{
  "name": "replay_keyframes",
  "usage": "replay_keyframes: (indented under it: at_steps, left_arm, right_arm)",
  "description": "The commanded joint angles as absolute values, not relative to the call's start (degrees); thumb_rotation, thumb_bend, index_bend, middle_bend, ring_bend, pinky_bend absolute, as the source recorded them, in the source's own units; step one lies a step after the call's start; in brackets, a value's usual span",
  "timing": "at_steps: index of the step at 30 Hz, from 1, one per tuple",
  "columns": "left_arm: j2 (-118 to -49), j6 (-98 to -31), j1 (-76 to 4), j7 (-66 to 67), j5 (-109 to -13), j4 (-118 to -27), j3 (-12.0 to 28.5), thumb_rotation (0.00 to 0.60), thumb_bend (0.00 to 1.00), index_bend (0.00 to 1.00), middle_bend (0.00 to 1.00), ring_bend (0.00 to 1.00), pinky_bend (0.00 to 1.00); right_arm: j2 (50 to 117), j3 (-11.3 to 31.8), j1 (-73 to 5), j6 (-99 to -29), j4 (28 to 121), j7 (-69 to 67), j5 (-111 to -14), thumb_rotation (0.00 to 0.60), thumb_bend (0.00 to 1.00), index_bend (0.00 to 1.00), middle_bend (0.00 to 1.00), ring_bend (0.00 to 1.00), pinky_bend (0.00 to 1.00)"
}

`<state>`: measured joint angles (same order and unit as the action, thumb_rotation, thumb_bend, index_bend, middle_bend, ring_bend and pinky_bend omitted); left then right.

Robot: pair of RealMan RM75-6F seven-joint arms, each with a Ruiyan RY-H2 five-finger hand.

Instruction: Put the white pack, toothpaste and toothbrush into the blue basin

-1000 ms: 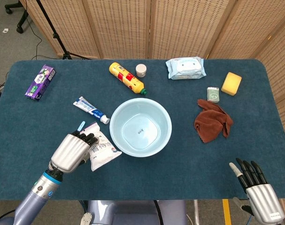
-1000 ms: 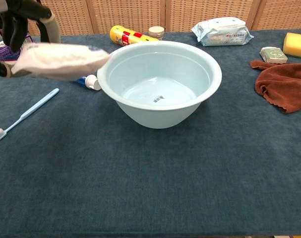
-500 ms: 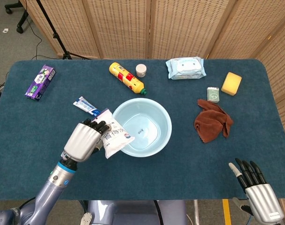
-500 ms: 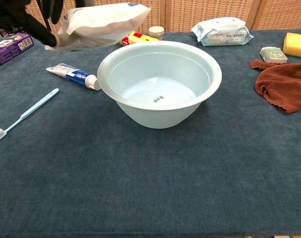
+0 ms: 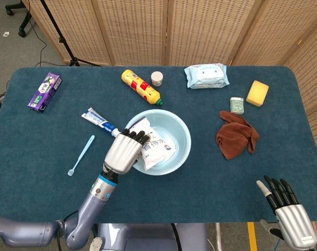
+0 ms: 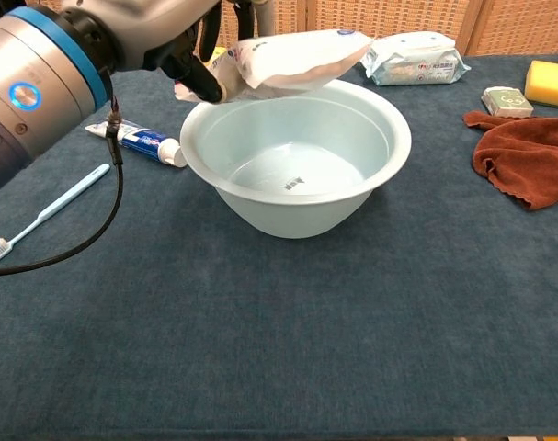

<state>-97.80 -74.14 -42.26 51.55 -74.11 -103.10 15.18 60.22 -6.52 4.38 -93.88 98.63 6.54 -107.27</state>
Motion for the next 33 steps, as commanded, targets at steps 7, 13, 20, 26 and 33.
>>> replay_keyframes:
  at_steps: [7, 13, 20, 26, 33]
  left_arm:
    - [-96.8, -72.5, -42.6, 55.7, -68.9, -104.2, 14.1, 0.600, 0.34, 0.45, 0.17, 0.26, 0.44]
    - [-95.5, -72.5, -42.8, 57.5, -65.1, -105.6, 14.3, 0.600, 0.27, 0.26, 0.00, 0.08, 0.29]
    - [-95.1, -73.8, -42.9, 56.9, -65.0, -106.2, 13.9, 0.600, 0.26, 0.11, 0.00, 0.00, 0.22]
    - [-92.1, -73.4, -42.4, 55.7, -63.3, -109.1, 13.6, 0.600, 0.26, 0.10, 0.00, 0.00, 0.21]
    - [-84.0, -72.0, -41.8, 56.2, -57.3, -113.1, 14.3, 0.600, 0.26, 0.10, 0.00, 0.00, 0.20]
  right_arm:
    - [60.2, -6.5, 4.5, -94.4, 98.6, 6.3, -107.5, 0.600, 0.10, 0.06, 0.00, 0.00, 0.00]
    - [60.3, -6.6, 4.5, -94.2, 98.6, 6.8, -107.7, 0.600, 0.11, 0.06, 0.00, 0.00, 0.00]
    - [60.3, -6.5, 4.5, -94.1, 98.6, 6.9, -107.5, 0.600, 0.10, 0.06, 0.00, 0.00, 0.00]
    - [60.3, -6.5, 4.6, -94.2, 98.5, 6.7, -107.4, 0.600, 0.11, 0.06, 0.00, 0.00, 0.00]
    - [60.3, -6.5, 4.6, -94.1, 98.7, 7.1, -107.5, 0.600, 0.11, 0.06, 0.00, 0.00, 0.00]
